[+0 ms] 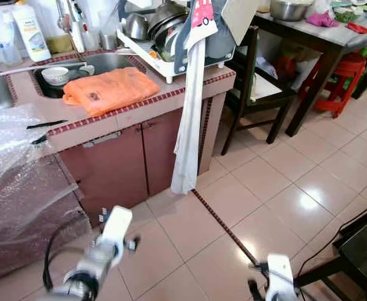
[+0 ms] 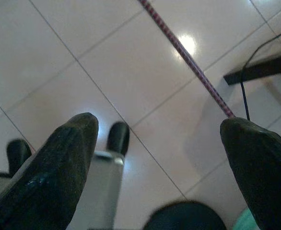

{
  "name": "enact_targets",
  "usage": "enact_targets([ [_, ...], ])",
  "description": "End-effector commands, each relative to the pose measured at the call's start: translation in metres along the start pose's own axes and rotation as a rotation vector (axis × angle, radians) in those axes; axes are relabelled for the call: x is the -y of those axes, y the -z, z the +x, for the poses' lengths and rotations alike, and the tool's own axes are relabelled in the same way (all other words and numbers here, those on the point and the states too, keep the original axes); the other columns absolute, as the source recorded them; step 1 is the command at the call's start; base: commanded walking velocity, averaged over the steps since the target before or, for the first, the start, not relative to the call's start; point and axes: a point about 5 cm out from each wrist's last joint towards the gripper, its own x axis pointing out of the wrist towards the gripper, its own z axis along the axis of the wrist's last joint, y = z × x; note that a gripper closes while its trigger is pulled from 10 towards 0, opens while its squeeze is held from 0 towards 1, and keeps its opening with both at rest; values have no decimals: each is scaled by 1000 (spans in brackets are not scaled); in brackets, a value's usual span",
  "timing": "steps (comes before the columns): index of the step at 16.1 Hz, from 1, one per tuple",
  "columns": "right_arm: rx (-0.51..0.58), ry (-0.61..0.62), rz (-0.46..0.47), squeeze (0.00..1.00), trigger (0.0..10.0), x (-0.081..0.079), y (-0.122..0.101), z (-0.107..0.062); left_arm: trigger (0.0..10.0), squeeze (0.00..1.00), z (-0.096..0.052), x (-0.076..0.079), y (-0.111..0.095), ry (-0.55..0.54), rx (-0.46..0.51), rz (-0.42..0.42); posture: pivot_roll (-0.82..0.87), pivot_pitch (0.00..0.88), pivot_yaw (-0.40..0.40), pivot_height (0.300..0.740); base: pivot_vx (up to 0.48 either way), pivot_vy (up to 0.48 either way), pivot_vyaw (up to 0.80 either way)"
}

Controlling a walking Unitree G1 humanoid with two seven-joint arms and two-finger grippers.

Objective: Kitchen organization

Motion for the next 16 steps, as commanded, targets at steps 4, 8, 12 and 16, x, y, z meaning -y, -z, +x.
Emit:
enact_targets([
  [4, 229, 81, -88, 0, 10000, 12, -45, 0, 10000, 0, -2, -6, -31, 24, 216, -66, 11, 76, -22, 740, 0, 0, 0],
  [8, 637, -25, 53, 0, 10000, 24, -132, -20, 10000, 0, -18, -31, -83, 80, 493, -114, 7, 112, -23, 740, 0, 0, 0],
  [12, 829, -232, -28, 0, 10000, 4, -144, -82, 10000, 0, -62, -48, -89, 79, 690, -38, 4, 146, -20, 740, 0, 0, 0],
  [16, 908, -147, -40, 0, 10000, 6, -136, -129, 10000, 0, -93, -42, -70, 40, 691, -110, -4, 181, -5, 740, 0, 0, 0],
])
